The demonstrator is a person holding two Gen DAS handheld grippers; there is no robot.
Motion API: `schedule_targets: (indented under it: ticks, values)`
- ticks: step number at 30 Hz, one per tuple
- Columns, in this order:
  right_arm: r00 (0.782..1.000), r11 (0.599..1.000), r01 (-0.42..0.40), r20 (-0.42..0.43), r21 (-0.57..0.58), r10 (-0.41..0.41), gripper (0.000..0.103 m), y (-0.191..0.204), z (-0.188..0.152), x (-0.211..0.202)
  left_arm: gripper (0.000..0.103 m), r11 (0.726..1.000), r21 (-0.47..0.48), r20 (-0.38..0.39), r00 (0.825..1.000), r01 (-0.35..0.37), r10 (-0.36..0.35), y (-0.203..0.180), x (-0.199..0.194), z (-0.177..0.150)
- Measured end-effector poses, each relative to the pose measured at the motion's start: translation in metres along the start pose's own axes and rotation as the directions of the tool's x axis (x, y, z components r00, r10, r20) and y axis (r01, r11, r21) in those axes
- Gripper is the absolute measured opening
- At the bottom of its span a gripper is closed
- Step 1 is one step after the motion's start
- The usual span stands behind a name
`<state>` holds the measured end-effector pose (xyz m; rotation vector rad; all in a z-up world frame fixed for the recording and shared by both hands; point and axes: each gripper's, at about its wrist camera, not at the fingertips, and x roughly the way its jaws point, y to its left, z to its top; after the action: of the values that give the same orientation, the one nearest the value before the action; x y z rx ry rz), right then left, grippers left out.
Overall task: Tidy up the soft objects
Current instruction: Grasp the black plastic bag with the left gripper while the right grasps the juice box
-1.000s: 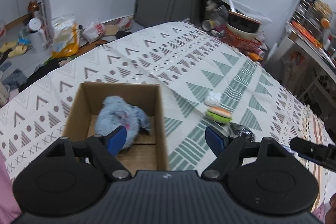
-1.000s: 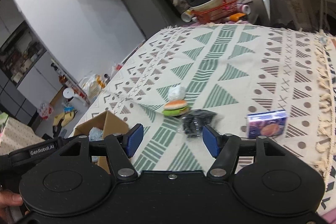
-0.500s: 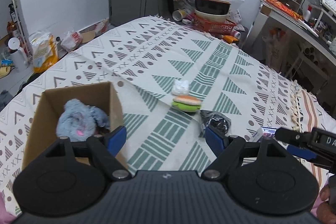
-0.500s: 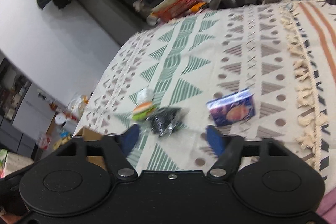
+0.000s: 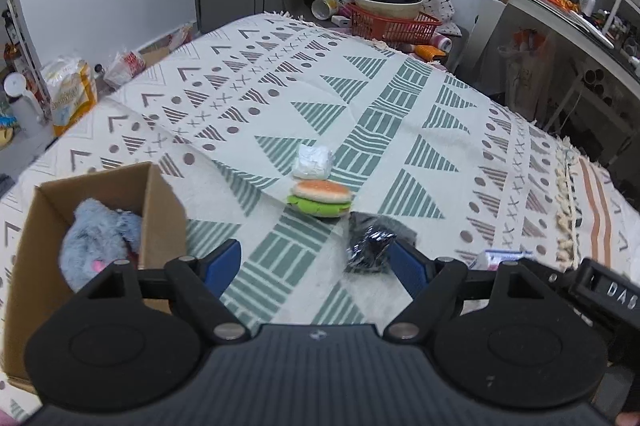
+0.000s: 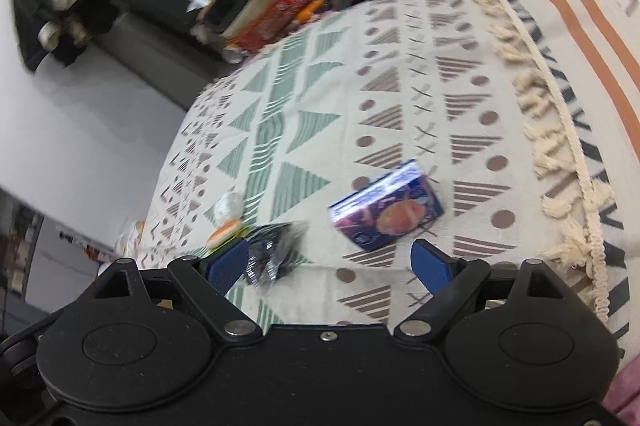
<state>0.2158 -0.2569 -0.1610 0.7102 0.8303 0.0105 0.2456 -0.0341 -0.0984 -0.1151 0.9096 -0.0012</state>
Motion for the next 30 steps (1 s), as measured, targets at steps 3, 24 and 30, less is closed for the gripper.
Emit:
schedule_targets:
  ticks: [3,24,30]
  values:
    - [1.000,0.999,0.008,-0.006,0.053,-0.008,0.088,-0.012,0.004,0.005,0.081,1.000,-0.013,-0.008,1.000,-0.001,0.001,-0.006,0.008,0.005]
    - [0.997,0.980,-0.015,-0.076,0.199,0.030,0.088,-0.040,0.016,0.052,0.081,0.999,-0.019,-0.059,0.998,0.031,-0.032,-0.027,0.083,0.007]
    - [0.995,0.980,-0.013,-0.097,0.199,0.033,0.088,-0.040,0.017,0.069,0.080,0.999,-0.022,-0.073,0.996,0.047,-0.048,-0.027,0.102,0.005]
